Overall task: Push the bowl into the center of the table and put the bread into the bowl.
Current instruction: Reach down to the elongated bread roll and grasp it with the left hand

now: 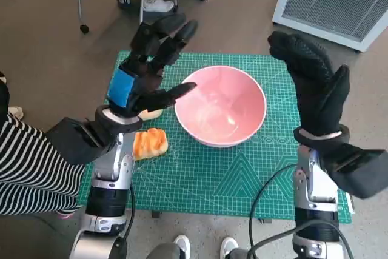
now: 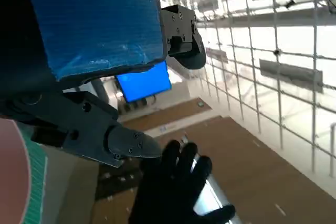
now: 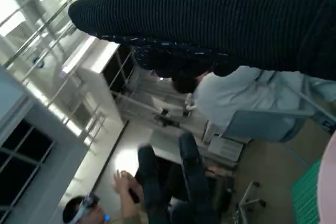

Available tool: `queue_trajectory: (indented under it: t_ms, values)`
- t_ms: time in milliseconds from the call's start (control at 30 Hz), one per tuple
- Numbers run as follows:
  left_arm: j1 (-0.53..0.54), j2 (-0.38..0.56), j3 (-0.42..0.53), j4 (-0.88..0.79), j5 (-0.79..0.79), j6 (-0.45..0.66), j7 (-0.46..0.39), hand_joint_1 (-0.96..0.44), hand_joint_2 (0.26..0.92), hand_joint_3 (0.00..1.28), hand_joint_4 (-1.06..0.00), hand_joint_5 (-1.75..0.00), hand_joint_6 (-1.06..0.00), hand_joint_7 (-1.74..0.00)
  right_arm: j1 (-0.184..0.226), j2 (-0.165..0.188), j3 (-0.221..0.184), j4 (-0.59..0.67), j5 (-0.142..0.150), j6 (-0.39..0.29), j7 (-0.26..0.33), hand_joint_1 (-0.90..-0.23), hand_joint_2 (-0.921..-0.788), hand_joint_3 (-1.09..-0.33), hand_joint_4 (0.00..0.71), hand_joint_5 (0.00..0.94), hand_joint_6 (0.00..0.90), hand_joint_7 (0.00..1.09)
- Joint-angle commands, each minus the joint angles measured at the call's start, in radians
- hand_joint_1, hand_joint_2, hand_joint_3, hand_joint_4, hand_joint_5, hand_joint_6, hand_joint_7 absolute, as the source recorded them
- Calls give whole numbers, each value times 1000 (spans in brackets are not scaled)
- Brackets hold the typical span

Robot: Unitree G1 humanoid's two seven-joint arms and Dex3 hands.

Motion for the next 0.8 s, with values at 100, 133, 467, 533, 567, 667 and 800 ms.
queue_trajectory:
  t_ms: [100,133,467,533,567,667,800]
  values:
    - [-6,16,2,-20,-22,18,-33,-246,914,211,-282,-11,1,-763,27,-17,5,-6,-20,23,1,-716,-921,-692,189,7,208,262]
    - [-4,19,4,-23,-24,21,-37,-243,913,213,-279,-9,1,-762,27,-17,6,-6,-22,24,0,-715,-921,-692,189,7,207,263]
    - [13,124,38,-22,13,11,-74,-242,901,215,-272,-7,1,-734,36,-15,10,-17,-24,37,-11,-714,-921,-693,191,6,204,273]
    - [16,159,40,-25,41,13,-73,-237,899,212,-273,-8,1,-723,39,-13,11,-19,-22,39,-11,-714,-921,-693,192,6,204,275]
    - [20,191,40,-34,67,24,-72,-235,898,211,-273,-8,1,-720,41,-12,10,-20,-20,40,-10,-714,-921,-692,192,6,204,276]
    - [31,269,40,-64,128,59,-72,-215,883,191,-279,-11,1,-699,45,-10,10,-25,-15,43,-10,-714,-921,-692,193,6,203,279]
    - [51,383,42,-127,199,136,-91,-210,878,116,-284,-9,-37,-633,48,-8,8,-29,-8,52,-11,-715,-921,-691,194,6,202,282]
